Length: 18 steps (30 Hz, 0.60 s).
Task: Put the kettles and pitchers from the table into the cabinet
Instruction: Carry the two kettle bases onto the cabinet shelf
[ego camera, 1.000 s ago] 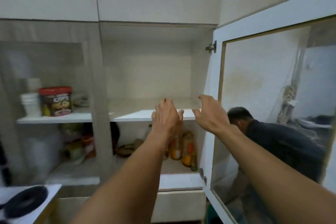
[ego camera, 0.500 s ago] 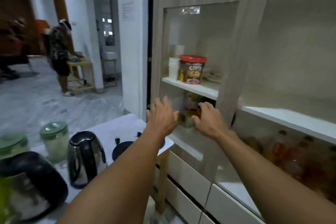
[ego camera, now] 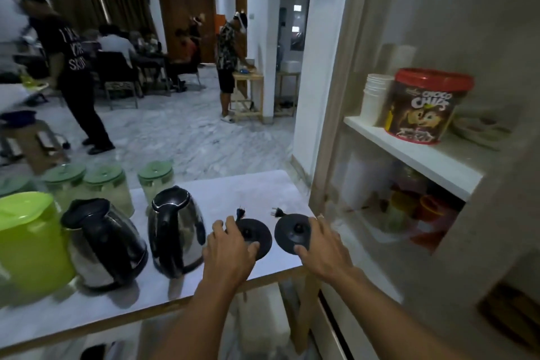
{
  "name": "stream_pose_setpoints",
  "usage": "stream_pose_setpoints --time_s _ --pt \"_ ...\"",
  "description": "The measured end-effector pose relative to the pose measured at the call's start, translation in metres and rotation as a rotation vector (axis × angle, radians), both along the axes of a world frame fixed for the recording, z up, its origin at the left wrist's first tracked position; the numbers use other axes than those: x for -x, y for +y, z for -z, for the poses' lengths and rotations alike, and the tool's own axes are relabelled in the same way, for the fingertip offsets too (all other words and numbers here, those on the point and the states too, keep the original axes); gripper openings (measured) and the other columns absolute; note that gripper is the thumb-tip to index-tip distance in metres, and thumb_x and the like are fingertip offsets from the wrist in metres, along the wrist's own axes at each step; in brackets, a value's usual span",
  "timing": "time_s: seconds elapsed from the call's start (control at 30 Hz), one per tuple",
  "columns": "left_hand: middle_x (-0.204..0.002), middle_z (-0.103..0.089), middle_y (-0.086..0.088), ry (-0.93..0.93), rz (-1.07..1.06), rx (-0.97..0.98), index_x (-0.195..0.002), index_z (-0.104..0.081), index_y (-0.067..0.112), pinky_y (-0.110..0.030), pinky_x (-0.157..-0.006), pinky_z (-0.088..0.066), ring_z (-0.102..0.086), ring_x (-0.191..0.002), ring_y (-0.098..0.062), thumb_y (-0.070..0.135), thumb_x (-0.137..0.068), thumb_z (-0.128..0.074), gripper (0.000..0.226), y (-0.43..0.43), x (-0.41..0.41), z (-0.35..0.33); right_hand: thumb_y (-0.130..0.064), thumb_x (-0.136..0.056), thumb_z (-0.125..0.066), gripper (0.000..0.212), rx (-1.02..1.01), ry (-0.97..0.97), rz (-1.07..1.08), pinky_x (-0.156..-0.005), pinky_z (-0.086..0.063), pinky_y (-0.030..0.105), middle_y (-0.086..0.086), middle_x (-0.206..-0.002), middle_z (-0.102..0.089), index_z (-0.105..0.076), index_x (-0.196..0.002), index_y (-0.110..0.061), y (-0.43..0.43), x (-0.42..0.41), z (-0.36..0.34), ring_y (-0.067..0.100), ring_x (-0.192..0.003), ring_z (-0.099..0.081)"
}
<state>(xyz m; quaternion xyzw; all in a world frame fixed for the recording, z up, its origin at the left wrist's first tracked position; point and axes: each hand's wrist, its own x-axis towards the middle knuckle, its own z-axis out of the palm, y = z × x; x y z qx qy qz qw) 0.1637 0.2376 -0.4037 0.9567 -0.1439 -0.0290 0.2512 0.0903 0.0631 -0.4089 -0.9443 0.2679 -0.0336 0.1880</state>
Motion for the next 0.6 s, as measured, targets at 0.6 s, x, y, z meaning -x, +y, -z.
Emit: stream_pose_setpoints --time_s 0.6 --pt "-0.163 0.010 -0.009 0.238 -0.124 -0.114 -0.156 0.010 0.021 -0.065 -0.116 -0.004 0.012 -0.151 -0.032 0.075 -0.058 -0.073 0.139 -0.086 -0.142 0.188 -0.078 -0.070 -0.060 0.122 -0.066 0.274 0.150 -0.118 -0.005 0.062 0.011 -0.164 0.018 0.013 -0.155 -0.030 -0.073 -0.144 0.181 0.042 -0.150 0.013"
